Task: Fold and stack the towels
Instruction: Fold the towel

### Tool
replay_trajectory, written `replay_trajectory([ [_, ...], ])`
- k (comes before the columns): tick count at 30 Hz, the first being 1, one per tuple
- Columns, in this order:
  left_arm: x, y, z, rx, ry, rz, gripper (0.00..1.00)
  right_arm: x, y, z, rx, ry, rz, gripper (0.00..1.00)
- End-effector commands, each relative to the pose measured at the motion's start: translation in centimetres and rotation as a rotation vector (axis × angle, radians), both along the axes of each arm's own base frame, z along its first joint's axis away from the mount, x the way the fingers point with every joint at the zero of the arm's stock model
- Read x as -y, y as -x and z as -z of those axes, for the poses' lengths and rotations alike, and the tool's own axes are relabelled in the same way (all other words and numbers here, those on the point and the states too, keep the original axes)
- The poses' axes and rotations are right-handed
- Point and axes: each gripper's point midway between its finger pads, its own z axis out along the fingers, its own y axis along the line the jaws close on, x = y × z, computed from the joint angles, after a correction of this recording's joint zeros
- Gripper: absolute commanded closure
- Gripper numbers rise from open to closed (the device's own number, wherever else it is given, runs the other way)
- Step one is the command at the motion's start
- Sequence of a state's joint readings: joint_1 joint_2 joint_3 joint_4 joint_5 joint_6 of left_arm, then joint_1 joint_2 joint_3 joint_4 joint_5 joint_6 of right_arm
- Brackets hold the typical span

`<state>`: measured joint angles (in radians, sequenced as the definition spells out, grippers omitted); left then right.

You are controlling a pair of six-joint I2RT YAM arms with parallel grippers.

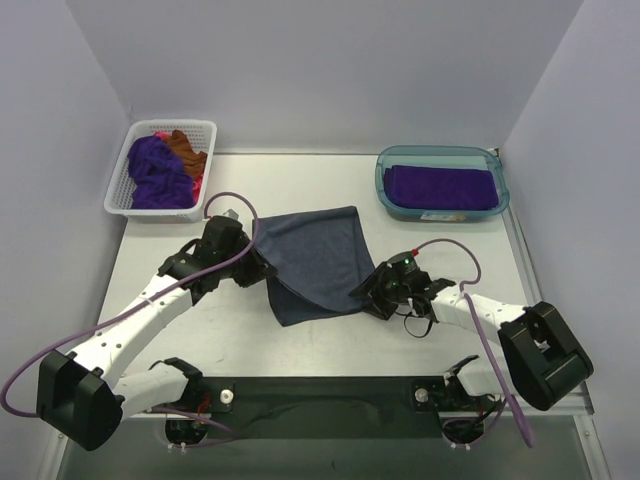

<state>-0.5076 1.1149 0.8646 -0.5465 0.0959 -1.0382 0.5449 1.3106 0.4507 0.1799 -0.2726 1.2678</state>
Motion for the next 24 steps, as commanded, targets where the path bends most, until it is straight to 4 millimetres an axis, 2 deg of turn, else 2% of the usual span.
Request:
replay_trajectory([
  [1,0.4,-0.5,-1.4,0.028,0.032,0.000,1.00,-0.7,-0.7,-1.8,0.020,-0.025,0.003,0.50],
  [8,0.2,-0.5,-1.2,0.037,0.019,0.003,1.00,-0.9,-1.2,-3.4,0.041,-0.027,-0.004,0.50],
  [11,0.1,-0.4,-1.0,0.031,0.017,0.004,1.00,-0.7,-1.4,-3.3,0.045,-0.013,0.002,0.50],
  [24,0.0,0.0,-0.5,0.022,0.012,0.008,1.00,0.2,-0.7,0.4,-0.014,0.041,0.028,0.56],
])
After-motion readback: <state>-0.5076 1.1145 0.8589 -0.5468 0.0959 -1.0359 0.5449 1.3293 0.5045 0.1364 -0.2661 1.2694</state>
